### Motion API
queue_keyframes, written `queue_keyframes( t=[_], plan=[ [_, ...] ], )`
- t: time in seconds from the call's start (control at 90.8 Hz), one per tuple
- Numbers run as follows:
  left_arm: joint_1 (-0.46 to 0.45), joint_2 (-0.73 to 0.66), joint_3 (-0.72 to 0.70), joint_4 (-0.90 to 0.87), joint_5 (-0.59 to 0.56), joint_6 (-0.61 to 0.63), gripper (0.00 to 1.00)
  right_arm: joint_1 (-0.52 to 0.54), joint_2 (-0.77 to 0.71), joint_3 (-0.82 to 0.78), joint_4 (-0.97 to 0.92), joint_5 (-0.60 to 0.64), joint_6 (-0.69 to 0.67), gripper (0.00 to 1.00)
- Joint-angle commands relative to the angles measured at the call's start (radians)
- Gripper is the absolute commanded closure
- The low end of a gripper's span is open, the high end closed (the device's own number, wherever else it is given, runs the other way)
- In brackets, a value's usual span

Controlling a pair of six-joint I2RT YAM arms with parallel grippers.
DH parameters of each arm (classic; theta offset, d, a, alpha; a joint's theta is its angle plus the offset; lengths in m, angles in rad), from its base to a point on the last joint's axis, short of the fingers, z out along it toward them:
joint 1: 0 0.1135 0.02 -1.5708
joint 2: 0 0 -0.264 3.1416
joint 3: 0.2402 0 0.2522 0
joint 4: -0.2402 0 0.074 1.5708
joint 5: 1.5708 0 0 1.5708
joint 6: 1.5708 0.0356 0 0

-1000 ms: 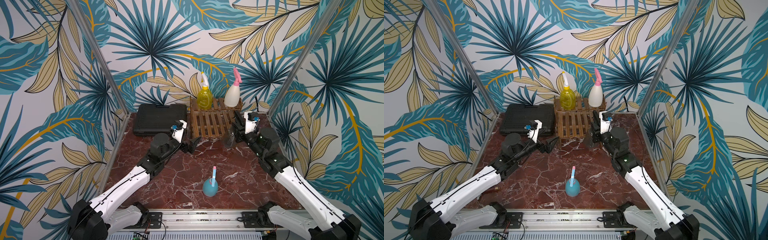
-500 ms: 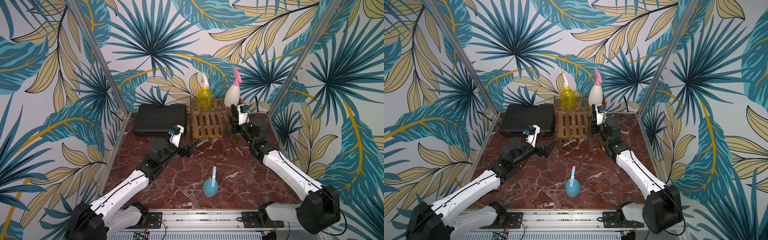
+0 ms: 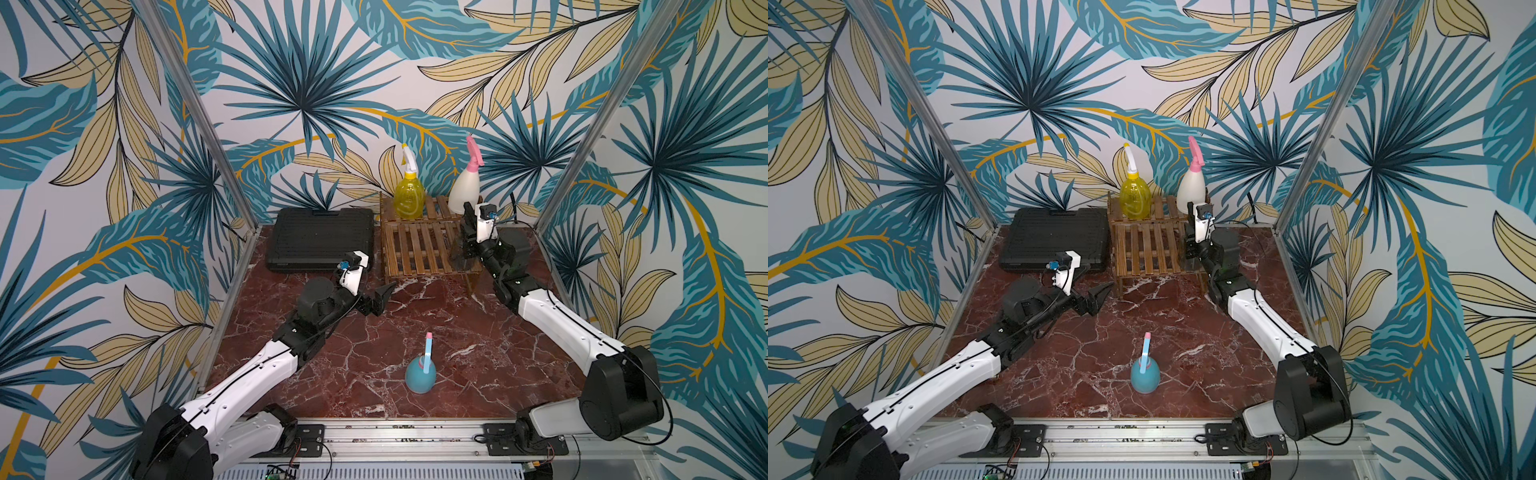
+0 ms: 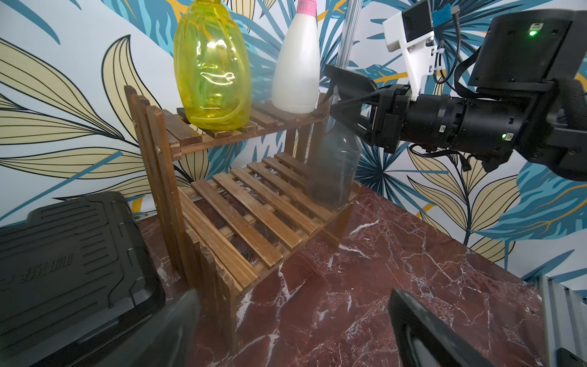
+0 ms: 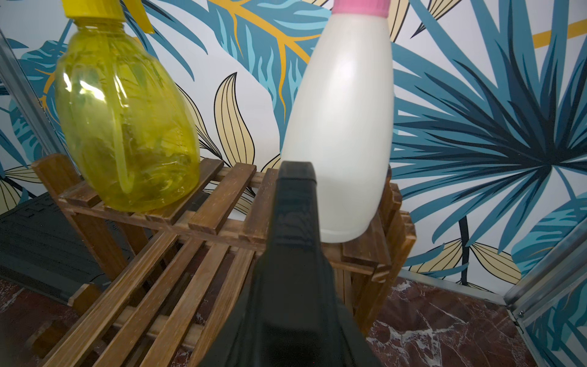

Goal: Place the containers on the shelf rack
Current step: 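Place the container on the shelf.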

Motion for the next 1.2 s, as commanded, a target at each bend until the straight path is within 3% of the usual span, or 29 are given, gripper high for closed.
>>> queue_keyframes(
  t=[0.0, 0.209, 0.628, 0.782, 1.002, 1.19],
  plan=[
    [0.003, -0.001, -0.010, 0.030, 0.015, -0.010, 0.00, -0.009, 0.032, 0.017, 0.039, -0.013, -0.004, 0.95],
    [0.003, 0.006, -0.007, 0.037, 0.024, -0.018, 0.00, -0.012, 0.051, 0.016, 0.044, -0.016, 0.009, 0.87],
    [0.002, 0.017, -0.007, 0.044, 0.035, -0.027, 0.00, -0.012, -0.004, 0.009, 0.019, -0.019, 0.016, 0.32],
    [0.003, 0.021, -0.007, 0.048, 0.044, -0.032, 0.00, -0.012, -0.044, 0.000, 0.002, -0.031, 0.021, 0.16],
    [0.002, 0.023, -0.003, 0.022, 0.074, -0.037, 0.00, -0.011, -0.154, -0.049, -0.042, -0.037, 0.054, 0.04],
    [-0.026, 0.000, 0.014, -0.103, 0.078, -0.020, 0.00, -0.012, -0.294, -0.112, -0.171, -0.064, 0.105, 0.01]
  ],
)
